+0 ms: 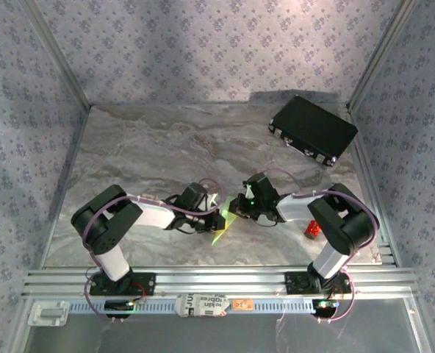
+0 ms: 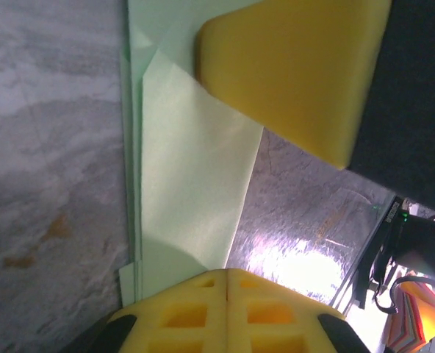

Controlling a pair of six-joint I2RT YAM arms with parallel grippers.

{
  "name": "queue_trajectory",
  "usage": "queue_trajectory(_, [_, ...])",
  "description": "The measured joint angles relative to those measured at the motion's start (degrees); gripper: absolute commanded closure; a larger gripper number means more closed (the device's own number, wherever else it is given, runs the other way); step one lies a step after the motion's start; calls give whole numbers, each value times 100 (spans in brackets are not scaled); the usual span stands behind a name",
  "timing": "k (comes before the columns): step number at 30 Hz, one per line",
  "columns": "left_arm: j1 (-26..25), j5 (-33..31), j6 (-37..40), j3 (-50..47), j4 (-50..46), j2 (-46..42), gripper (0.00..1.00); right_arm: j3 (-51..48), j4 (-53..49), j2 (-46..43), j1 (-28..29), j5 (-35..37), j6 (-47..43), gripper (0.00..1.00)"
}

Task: Fold a paper plane with a square sheet of paper (pick it up from the middle)
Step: Fold the wing for the fifth time at the center of the table.

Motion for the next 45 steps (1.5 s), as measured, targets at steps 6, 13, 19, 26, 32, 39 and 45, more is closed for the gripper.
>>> queue_trajectory(6, [2, 42, 0, 17, -549, -614, 92, 24, -20, 4, -39, 28, -42, 95])
queue_trajectory(13, [2, 197, -46, 345, -540, -542, 92, 37, -46, 4, -55, 57, -87, 96])
queue_trajectory(19, [2, 195, -111, 365, -407, -20, 93, 37, -46, 4, -57, 66, -87, 95])
queue_trajectory(26, [13, 210, -109, -31, 42, 70, 93, 37, -46, 15, -70, 48, -107, 96])
queue_trajectory(32, [13, 142, -92, -400, 131, -245, 93, 79, -76, 55, -107, -28, -140, 96])
queue_trajectory(39, [13, -68, 17, -586, -597, -831, 93, 111, -74, 92, -114, -44, -151, 96])
queue_trajectory(45, [13, -201, -7, -520, -1027, -1294, 95, 111, -48, 105, -118, -44, -153, 96])
